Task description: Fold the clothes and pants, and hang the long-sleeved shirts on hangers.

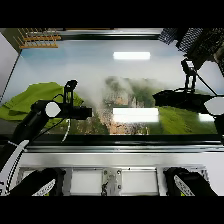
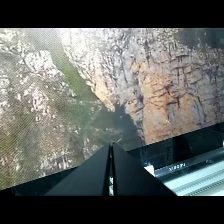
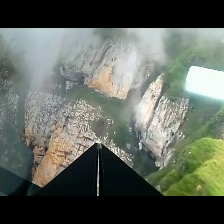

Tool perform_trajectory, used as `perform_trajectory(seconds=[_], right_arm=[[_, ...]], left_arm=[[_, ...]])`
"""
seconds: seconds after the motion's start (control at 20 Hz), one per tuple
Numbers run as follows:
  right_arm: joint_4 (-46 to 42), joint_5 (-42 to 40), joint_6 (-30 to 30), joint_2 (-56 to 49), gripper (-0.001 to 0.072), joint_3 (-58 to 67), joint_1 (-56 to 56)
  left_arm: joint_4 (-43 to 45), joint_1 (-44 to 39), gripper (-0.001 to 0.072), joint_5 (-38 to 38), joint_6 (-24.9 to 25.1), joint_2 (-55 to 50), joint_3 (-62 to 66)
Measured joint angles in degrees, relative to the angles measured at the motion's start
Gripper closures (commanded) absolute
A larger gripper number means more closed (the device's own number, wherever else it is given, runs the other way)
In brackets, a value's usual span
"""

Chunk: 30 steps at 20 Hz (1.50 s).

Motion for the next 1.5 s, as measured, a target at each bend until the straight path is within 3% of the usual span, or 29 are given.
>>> perform_trajectory(seconds=[0.65,0.7,0.75,1.0,1.25,1.5], right_arm=[[0.0,0.02,-0.02,0.0,0.0679,0.0,0.0],[0.02,0.0,0.0,0.0,0.0679,0.0,0.0],[0.0,0.0,-0.02,0.0,0.0679,0.0,0.0],[0.02,0.02,0.0,0.0,0.0679,0.0,0.0],[0.02,0.0,0.0,0.0,0.0679,0.0,0.0],[0.0,0.0,0.0,0.0,0.0679,0.0,0.0]], left_arm=[[0.0,0.0,0.0702,0.46,0.0,0.0,0.0],[0.02,0.0,0.0526,0.85,0.02,0.0,0.0],[0.11,0.0,0.0037,1.53,0.39,0.0,0.0],[9.51,2.49,0.0013,4.98,4.24,-3.02,3.69],[23.15,7.34,0.0013,4.11,4.61,-15.52,11.74],[28.5,9.57,0.0013,2.56,3.78,-27.06,16.28]])
